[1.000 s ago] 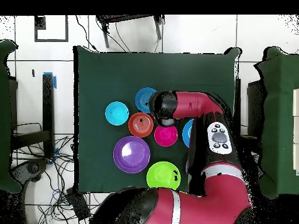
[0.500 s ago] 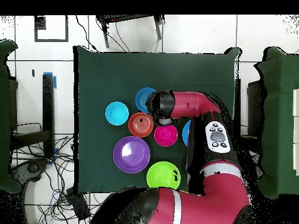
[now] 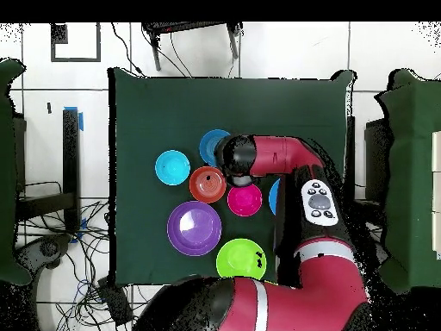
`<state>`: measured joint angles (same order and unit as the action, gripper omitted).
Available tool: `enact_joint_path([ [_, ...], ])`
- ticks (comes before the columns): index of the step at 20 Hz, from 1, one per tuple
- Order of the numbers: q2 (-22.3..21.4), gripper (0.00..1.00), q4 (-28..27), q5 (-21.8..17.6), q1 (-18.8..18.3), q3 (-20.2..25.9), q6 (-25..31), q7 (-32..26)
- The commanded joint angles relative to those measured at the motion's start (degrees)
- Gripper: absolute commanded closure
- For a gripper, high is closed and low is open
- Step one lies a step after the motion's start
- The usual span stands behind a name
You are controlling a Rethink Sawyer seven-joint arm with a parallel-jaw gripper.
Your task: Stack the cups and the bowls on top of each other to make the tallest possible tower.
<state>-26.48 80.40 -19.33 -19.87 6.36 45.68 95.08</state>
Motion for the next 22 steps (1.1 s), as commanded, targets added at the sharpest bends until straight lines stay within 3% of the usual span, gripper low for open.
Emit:
enact_joint_path([
  [1, -0.34, 0.0, 3.55, -5.43, 1.32, 4.7, -2.98, -6.69],
  [22, -0.39, 0.0, 0.75, -5.91, 1.61, 4.29, -0.16, -7.75],
])
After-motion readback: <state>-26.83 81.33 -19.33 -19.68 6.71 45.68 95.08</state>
